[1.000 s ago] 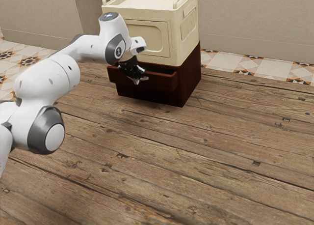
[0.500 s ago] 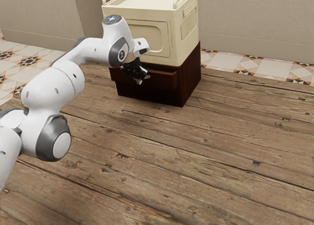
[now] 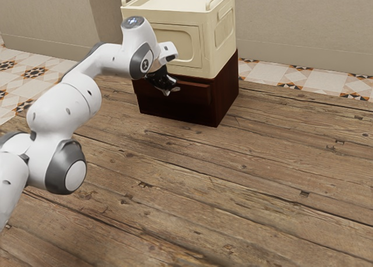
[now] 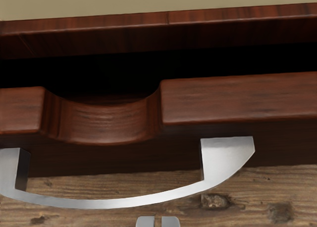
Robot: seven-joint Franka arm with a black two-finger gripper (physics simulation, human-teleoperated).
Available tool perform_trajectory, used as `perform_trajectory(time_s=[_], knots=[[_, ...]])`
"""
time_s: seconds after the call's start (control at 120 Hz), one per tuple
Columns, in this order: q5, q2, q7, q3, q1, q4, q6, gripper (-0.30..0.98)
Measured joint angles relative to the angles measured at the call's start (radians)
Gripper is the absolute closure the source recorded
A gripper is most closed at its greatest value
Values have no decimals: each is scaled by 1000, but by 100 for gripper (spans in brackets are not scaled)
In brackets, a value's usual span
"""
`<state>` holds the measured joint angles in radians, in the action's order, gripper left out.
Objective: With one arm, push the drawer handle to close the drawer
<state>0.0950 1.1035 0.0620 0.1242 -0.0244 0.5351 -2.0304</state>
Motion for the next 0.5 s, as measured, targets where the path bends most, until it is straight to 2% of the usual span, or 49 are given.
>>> perform_trajectory(time_s=[0.5], knots=[[-29, 36, -13, -4, 0, -20, -102, 79]])
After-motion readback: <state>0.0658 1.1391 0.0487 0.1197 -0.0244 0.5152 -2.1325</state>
